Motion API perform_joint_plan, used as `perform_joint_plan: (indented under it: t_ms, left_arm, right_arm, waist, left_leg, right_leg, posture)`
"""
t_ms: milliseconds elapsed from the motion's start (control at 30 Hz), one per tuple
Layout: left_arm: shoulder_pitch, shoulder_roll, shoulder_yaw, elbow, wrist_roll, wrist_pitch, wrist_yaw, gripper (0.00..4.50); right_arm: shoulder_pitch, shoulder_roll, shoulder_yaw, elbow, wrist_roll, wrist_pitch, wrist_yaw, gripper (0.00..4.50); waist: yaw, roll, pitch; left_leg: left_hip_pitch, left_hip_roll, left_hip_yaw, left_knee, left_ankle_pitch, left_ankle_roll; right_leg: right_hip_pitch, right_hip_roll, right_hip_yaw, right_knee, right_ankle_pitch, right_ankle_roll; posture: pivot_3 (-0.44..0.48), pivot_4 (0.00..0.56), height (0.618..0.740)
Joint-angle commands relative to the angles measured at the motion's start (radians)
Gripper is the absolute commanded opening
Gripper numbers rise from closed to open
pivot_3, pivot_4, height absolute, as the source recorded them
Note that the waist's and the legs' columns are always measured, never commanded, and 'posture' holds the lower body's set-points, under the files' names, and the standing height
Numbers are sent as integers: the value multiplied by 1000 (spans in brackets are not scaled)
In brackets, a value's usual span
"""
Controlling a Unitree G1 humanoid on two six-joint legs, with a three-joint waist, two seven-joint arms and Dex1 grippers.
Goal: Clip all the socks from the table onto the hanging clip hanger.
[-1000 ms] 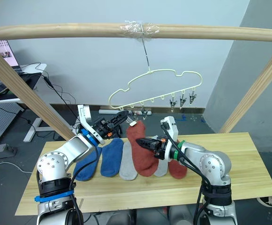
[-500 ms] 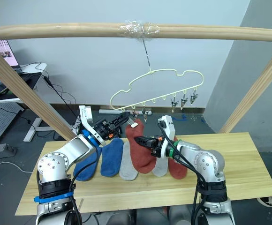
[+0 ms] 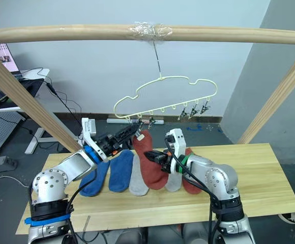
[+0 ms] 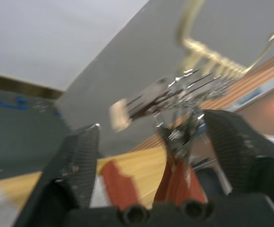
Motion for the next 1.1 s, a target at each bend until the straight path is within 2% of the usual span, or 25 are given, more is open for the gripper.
perform_joint_plan:
  t_ms: [33, 100, 133, 367, 500, 733, 967, 1000, 1033, 1100]
  left_arm:
    - [44, 52, -1, -123, 24, -20, -41, 4472]
    - [63, 73, -8, -159, 49, -39, -60, 4500]
    - [68, 79, -17, -172, 68, -51, -66, 4500]
    - [103, 61, -110, -204, 225, -160, -83, 4500]
    - [152, 35, -174, -257, 267, -186, -91, 4500]
    - [127, -11, -263, -228, 419, -293, -79, 4500]
    - [54, -60, -345, -151, 624, -486, -97, 4500]
    - [46, -66, -353, -138, 642, -509, -104, 4099]
    - [37, -75, -361, -121, 660, -528, -105, 3923]
    - [8, -96, -372, -74, 705, -572, -92, 3293]
  right_arm:
    - [2, 14, 16, 0, -7, -34, 19, 0]
    - [0, 30, 9, 14, 0, -29, 16, 541]
    - [-1, 36, 7, 22, 0, -28, 13, 659]
    - [12, 7, 9, 57, -48, -49, 13, 3080]
    - [25, -39, 4, 55, -77, -76, 26, 4456]
    - [52, -168, 34, -4, -188, -194, 61, 4456]
    - [71, -260, -8, -112, -213, -227, 70, 4456]
    - [73, -267, -19, -124, -213, -227, 68, 4500]
    - [76, -275, -31, -136, -212, -227, 66, 4500]
    - [75, -277, -59, -154, -208, -224, 53, 4500]
  waist:
    - [0, 0, 0]
    - [2, 0, 0]
    - [5, 0, 0]
    - [25, -1, -1]
    - [27, -1, 0]
    - [28, -1, 0]
    - [28, -1, 0]
    - [28, -1, -1]
    - [28, -1, 0]
    - [29, -1, 0]
  left_leg:
    - [-1, 0, 0, 0, 0, 0]
    - [-8, 0, 0, 0, 0, 0]
    - [-10, 0, -1, 1, 1, -2]
    - [-10, 0, -1, 1, 1, -2]
    - [-11, 0, 0, 1, 1, -2]
    - [-10, 0, 0, 2, 2, -2]
    - [-11, 0, 0, 3, 2, -2]
    - [-11, 0, 0, 3, 2, -2]
    - [-11, 0, 0, 3, 2, -2]
    - [-11, 0, 0, 3, 2, -2]
  right_leg:
    - [-1, 0, 0, 0, 1, -1]
    - [-8, 0, 0, 2, 3, -5]
    - [-9, 0, 0, 2, 4, -6]
    - [-10, 0, -1, 1, 4, -6]
    - [-10, 0, 0, 1, 4, -6]
    - [-10, 0, -1, 2, 5, -7]
    - [-9, 0, 0, 2, 5, -6]
    - [-9, 0, 0, 2, 5, -6]
    - [-9, 0, 0, 2, 5, -6]
    - [-9, 0, 0, 2, 5, -6]
  posture:
    - [-54, 117, 740]
    - [-47, 118, 740]
    - [-42, 117, 740]
    - [-36, 124, 740]
    - [-36, 124, 740]
    - [-53, 135, 740]
    - [-71, 146, 740]
    - [-71, 146, 740]
    - [-71, 146, 740]
    - [-80, 149, 740]
